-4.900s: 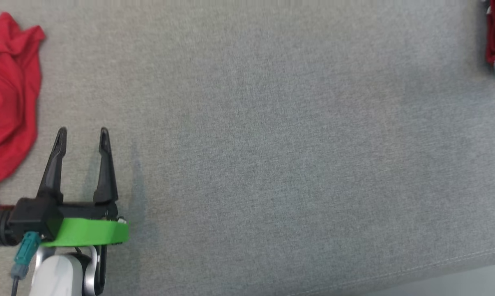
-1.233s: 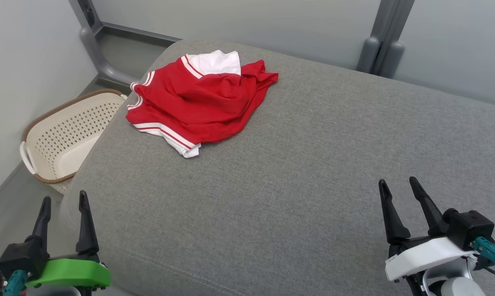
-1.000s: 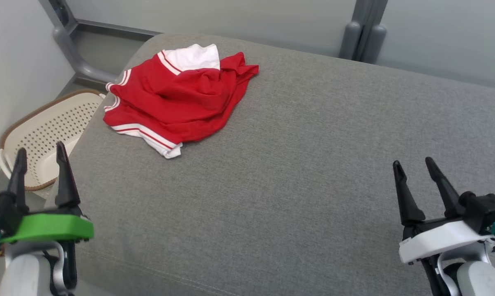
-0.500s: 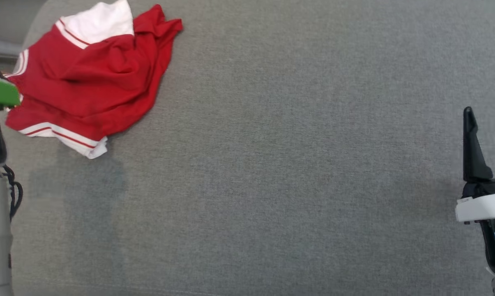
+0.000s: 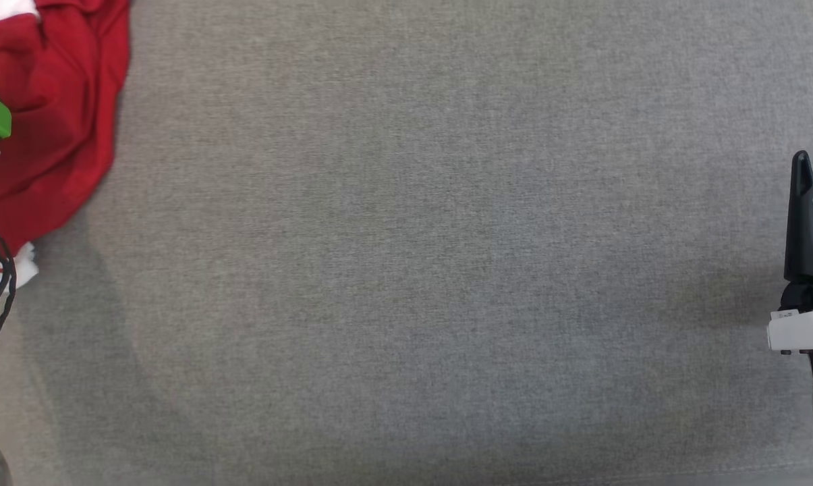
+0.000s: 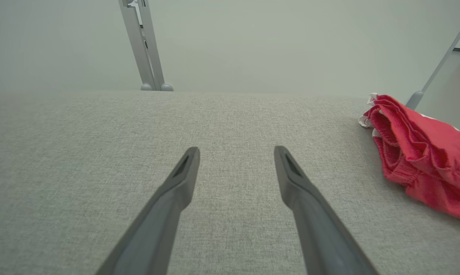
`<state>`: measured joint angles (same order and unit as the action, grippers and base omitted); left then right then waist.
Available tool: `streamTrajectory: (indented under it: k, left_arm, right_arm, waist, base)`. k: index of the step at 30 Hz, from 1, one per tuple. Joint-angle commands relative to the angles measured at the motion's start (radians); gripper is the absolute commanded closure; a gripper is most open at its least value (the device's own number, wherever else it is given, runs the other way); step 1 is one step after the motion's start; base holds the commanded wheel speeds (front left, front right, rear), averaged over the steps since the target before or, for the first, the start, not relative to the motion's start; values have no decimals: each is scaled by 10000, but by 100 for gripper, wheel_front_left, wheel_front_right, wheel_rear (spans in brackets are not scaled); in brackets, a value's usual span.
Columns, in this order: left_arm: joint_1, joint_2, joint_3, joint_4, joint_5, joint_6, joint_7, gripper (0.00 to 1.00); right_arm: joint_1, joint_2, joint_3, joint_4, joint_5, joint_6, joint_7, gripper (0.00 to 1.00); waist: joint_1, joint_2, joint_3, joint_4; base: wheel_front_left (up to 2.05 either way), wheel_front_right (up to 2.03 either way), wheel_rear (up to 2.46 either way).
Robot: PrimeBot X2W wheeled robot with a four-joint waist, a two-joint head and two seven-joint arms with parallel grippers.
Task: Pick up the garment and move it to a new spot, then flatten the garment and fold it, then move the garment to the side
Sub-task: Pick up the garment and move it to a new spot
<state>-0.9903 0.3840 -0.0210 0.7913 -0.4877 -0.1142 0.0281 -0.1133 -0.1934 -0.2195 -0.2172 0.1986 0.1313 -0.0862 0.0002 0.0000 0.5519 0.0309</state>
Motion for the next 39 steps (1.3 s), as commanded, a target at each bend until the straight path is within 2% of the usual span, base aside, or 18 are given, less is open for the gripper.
streamTrajectory:
  k: [1,7,8,9,10,14,17,19,22,25,32,39]
  left_arm:
    - [-175,117,-40,297,-57,-33,284,0]
    - [-246,102,-397,1424,-474,-143,1383,0]
    - [-204,127,-500,1583,-464,-156,1602,57]
    - [-198,162,-557,1671,-496,-165,1662,95]
    - [-179,173,-598,1795,-546,-170,1718,100]
    - [-190,250,-733,2002,-610,-164,1612,100]
    - [-242,483,-791,1831,-460,-168,824,100]
    - [-375,655,-817,1571,-231,-98,-97,100]
    - [-550,675,-873,1260,-56,-95,-1115,100]
    - [-785,695,-1021,841,161,-94,-1668,100]
    - [-1452,410,-1538,-799,416,-97,-1530,100]
    - [-2166,-220,-2265,-3114,616,3,-583,100]
  right_arm:
    - [-171,5,-18,-56,-50,-12,14,0]
    - [-208,28,39,18,-109,-12,52,0]
    - [-220,38,78,35,-129,-12,65,0]
    - [-231,49,107,49,-142,-12,56,0]
    - [-246,61,146,74,-155,-12,69,0]
    - [-252,119,291,215,-170,-12,74,0]
    - [-201,211,384,399,-128,-12,-35,0]
    - [-153,290,460,544,-96,-12,-106,0]
    - [-50,396,547,793,-62,-12,-230,0]
    - [46,512,654,1059,-18,-12,-348,0]
    - [224,775,833,1658,107,-12,-671,0]
    - [249,1047,1030,2189,212,-12,-1001,0]
  waist:
    - [-2,0,386,-379]
    - [-2,0,312,-387]
    - [-2,0,284,-399]
    - [-2,0,261,-409]
    - [-2,0,224,-421]
    - [-2,0,-59,-461]
    - [-2,0,-413,-484]
    - [-2,0,-697,-502]
    - [-2,0,-1181,-499]
    - [-2,0,-1702,-516]
    - [-2,0,-2601,-815]
    - [-2,0,-3069,-1727]
  base:
    - [0,0,0]
    - [0,0,0]
    - [0,0,0]
    - [0,0,0]
    - [0,0,0]
    - [0,0,0]
    - [0,0,0]
    - [0,0,0]
    - [0,0,0]
    - [0,0,0]
    - [0,0,0]
    - [0,0,0]
